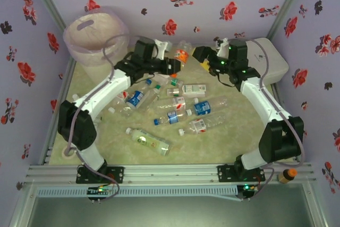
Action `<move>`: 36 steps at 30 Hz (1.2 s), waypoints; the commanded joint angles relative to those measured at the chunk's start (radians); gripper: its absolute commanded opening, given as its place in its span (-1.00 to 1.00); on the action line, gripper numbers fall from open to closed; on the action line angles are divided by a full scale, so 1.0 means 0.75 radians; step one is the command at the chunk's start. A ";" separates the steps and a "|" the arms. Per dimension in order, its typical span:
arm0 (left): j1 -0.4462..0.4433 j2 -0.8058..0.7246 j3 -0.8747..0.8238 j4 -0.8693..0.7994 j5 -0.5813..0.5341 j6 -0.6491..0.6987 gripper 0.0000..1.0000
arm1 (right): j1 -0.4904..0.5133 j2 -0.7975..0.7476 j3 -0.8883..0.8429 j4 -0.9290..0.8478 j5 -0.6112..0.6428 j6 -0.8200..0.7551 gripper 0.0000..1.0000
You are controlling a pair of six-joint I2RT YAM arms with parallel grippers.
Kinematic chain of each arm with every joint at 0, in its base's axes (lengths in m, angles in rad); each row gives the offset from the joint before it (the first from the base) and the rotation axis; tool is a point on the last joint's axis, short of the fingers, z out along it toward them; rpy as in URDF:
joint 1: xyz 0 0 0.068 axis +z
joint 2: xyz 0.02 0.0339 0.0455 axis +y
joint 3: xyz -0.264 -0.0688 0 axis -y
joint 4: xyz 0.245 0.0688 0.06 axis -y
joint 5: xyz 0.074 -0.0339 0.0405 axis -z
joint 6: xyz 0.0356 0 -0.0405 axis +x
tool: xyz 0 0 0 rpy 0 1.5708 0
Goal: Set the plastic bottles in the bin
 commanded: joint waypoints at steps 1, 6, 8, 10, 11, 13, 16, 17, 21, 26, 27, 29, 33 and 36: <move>0.113 -0.128 0.193 -0.224 -0.145 0.113 -0.34 | -0.086 -0.100 0.008 -0.203 0.088 -0.117 0.99; 0.354 -0.087 0.567 -0.630 -0.283 0.233 -0.45 | -0.115 -0.178 -0.084 -0.314 0.159 -0.166 0.99; 0.443 -0.068 0.678 -0.740 -0.344 0.269 -0.51 | -0.114 -0.195 -0.130 -0.337 0.201 -0.170 0.99; 0.534 -0.042 0.753 -0.822 -0.404 0.271 -0.58 | -0.115 -0.208 -0.153 -0.390 0.245 -0.190 0.99; 0.568 -0.026 0.776 -0.853 -0.416 0.266 -0.59 | -0.115 -0.212 -0.151 -0.435 0.269 -0.211 0.99; 0.626 0.019 0.831 -0.892 -0.463 0.261 -0.66 | -0.114 -0.222 -0.123 -0.573 0.361 -0.263 0.99; 0.674 0.119 0.933 -0.976 -0.546 0.302 -0.79 | -0.117 -0.230 -0.081 -0.770 0.447 -0.290 0.99; 0.686 0.158 0.972 -1.014 -0.566 0.321 -0.83 | -0.117 -0.235 -0.080 -0.801 0.450 -0.298 0.99; 0.714 0.319 1.104 -1.143 -0.620 0.413 -0.87 | -0.119 -0.277 -0.122 -0.864 0.518 -0.299 0.99; 0.714 0.398 1.116 -1.192 -0.663 0.464 -0.66 | -0.121 -0.273 -0.109 -1.030 0.645 -0.222 0.99; 0.715 0.399 1.098 -1.186 -0.677 0.472 -0.62 | -0.121 -0.273 -0.128 -1.039 0.646 -0.202 0.99; 0.715 0.396 1.056 -1.163 -0.695 0.477 -0.35 | -0.121 -0.278 -0.186 -1.028 0.659 -0.154 0.99; 0.714 0.386 1.023 -1.127 -0.694 0.477 0.31 | -0.115 -0.309 -0.355 -0.852 0.584 -0.017 0.99; 0.715 0.378 1.031 -1.122 -0.694 0.486 0.71 | -0.095 -0.333 -0.455 -0.728 0.580 0.123 0.99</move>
